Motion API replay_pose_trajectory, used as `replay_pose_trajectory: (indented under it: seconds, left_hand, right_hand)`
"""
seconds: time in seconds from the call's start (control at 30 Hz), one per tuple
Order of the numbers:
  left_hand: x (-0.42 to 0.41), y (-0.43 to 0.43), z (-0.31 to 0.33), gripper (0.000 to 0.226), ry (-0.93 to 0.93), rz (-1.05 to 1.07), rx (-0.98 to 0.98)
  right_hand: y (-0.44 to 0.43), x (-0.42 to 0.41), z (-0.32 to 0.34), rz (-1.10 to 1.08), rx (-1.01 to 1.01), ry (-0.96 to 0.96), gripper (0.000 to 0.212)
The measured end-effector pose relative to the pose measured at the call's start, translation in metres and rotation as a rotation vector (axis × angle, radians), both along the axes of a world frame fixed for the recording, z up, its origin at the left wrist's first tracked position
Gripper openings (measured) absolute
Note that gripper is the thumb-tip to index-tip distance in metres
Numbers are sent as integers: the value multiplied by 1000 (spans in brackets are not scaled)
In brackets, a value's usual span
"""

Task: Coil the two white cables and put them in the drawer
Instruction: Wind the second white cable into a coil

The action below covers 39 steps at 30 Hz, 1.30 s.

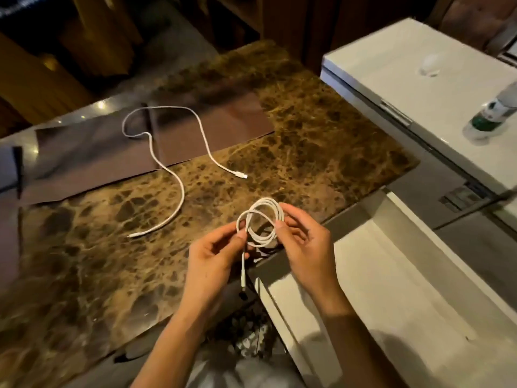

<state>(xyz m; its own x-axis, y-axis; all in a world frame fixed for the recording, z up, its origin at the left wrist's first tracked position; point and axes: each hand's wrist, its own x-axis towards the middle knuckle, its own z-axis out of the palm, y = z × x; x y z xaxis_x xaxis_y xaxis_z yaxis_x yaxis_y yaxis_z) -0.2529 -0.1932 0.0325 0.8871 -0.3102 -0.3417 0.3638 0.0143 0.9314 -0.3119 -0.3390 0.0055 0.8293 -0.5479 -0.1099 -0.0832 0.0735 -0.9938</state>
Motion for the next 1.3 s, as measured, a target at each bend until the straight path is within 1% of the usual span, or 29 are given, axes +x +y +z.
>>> replay_pose_trajectory:
  seconds: [0.1, 0.23, 0.37, 0.43, 0.5, 0.63, 0.73, 0.8, 0.83, 0.87, 0.93, 1.0, 1.03, 1.13, 1.23, 1.3]
  left_hand:
    - [22, 42, 3, 22, -15, 44, 19]
    - [51, 103, 10, 21, -57, 80, 15]
    - [84, 170, 7, 19, -85, 96, 90]
    - [100, 202, 4, 15, -77, 107, 120]
    - [111, 231, 1, 16, -50, 119, 117]
    - [126, 263, 2, 24, -24, 113, 75]
    - [137, 280, 1, 36, 3, 152, 36]
    - [141, 288, -1, 35, 17, 170, 18]
    - [143, 291, -2, 32, 21, 189, 12]
    - [147, 293, -4, 27, 25, 231, 5]
    - [157, 296, -9, 20, 27, 376, 3]
    - [171, 301, -16, 17, -24, 485, 82]
    - [178, 303, -19, 16, -72, 484, 158]
    - [196, 306, -23, 17, -181, 394, 397]
    - [212, 314, -25, 19, -246, 307, 597]
    - [218, 318, -28, 20, -288, 262, 699]
  right_hand:
    - [34, 31, 7, 191, -19, 12, 40]
    - [84, 76, 8, 432, 36, 23, 41]
    - [129, 115, 12, 552, 256, 26, 36]
    - [148, 135, 10, 532, 359, 57, 33]
    - [167, 156, 8, 484, 445, 79, 30]
    - [199, 183, 11, 407, 493, 95, 19]
    - [220, 198, 9, 305, 558, 101, 18]
    - [228, 203, 8, 264, 574, 106, 18]
    - [230, 206, 7, 277, 534, 104, 18]
    - [232, 209, 7, 317, 450, 99, 19]
    - [235, 214, 6, 455, 152, 92, 19]
    - [244, 223, 3, 565, -149, 105, 17]
    - [250, 228, 2, 585, -228, 108, 17]
    - [266, 241, 0, 613, -309, 111, 18]
    - [274, 254, -4, 602, -593, 136, 20]
    - [276, 260, -2, 592, -698, 173, 20]
